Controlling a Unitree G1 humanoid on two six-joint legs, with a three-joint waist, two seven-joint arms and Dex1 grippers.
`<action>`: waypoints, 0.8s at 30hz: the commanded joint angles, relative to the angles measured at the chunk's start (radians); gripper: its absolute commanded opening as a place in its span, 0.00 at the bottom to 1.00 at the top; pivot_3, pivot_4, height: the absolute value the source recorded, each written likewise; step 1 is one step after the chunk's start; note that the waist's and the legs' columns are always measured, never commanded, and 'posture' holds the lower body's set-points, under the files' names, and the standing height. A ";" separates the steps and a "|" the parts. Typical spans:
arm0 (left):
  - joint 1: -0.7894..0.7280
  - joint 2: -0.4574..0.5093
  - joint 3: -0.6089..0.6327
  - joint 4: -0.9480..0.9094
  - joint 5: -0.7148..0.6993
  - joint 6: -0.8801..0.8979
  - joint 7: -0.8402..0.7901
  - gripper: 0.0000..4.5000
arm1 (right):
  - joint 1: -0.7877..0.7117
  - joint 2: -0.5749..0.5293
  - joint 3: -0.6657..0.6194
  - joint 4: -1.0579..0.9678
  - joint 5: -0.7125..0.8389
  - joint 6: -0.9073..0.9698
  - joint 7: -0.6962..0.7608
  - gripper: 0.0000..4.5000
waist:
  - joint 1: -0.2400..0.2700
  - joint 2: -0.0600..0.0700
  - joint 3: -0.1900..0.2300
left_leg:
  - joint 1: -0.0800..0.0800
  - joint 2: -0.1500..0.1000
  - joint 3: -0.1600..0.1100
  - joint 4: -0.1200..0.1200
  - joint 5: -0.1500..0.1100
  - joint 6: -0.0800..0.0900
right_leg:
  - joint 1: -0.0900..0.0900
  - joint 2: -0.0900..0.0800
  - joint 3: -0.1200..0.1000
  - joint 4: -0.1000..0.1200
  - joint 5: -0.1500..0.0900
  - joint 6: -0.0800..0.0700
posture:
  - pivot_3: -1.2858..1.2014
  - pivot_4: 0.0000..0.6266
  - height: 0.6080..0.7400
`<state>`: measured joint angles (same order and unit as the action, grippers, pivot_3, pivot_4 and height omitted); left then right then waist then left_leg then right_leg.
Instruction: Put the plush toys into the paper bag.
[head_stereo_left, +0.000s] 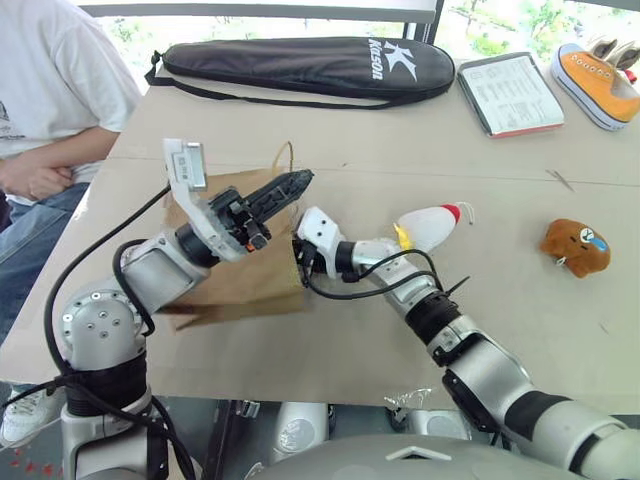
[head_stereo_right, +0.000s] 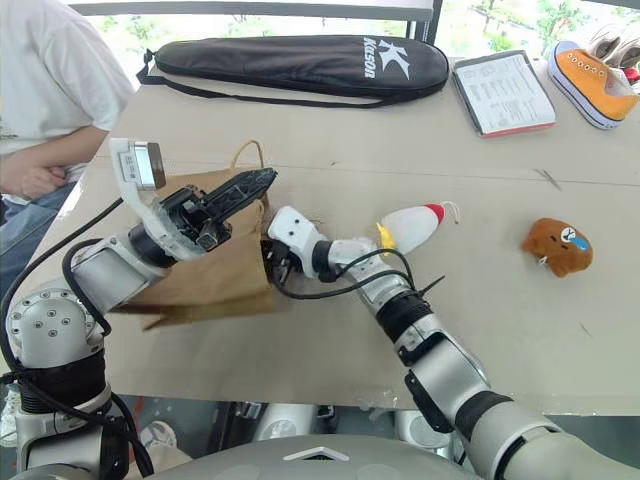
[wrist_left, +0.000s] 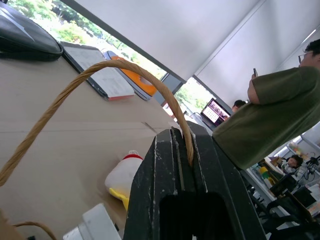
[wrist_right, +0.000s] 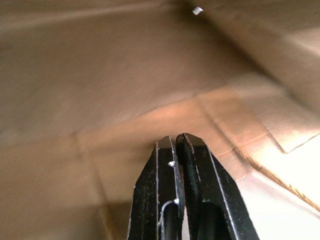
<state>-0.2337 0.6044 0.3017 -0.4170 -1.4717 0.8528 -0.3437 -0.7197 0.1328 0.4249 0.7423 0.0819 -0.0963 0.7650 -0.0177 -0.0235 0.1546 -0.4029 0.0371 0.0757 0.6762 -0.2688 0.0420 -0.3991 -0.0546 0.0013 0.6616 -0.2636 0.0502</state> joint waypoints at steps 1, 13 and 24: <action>0.015 0.017 0.026 -0.054 -0.009 -0.016 -0.006 0.00 | -0.039 0.036 -0.022 0.023 -0.009 -0.084 0.032 0.00 | -0.001 0.000 0.000 | 0.000 0.000 0.000 0.000 0.000 0.000 | 0.000 0.000 0.000 0.000 0.000 0.000 | 0.52 0.24 1.00; -0.086 0.125 -0.023 -0.009 0.146 -0.032 -0.241 0.00 | 0.153 -0.217 -0.120 -0.541 0.071 0.178 0.097 0.00 | 0.008 0.001 0.000 | 0.001 -0.001 -0.003 -0.006 0.002 -0.003 | 0.000 -0.007 -0.006 -0.001 -0.001 -0.003 | 0.52 0.24 1.00; -0.466 0.143 -0.267 0.296 0.480 -0.111 -0.726 0.00 | 0.319 -0.346 -0.131 -1.021 0.131 0.514 -0.008 0.00 | 0.004 0.002 0.001 | 0.001 0.000 -0.002 -0.007 0.003 -0.004 | -0.001 0.004 -0.005 0.000 -0.003 -0.005 | 0.52 0.24 1.00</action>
<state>-0.6560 0.7512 0.0483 -0.1563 -1.0374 0.7790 -1.0039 -0.4009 -0.2248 0.2739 -0.2298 0.2044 0.4018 0.7758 -0.0140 -0.0220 0.1557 -0.4018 0.0369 0.0735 0.6696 -0.2661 0.0380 -0.4000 -0.0499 -0.0032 0.6614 -0.2664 0.0453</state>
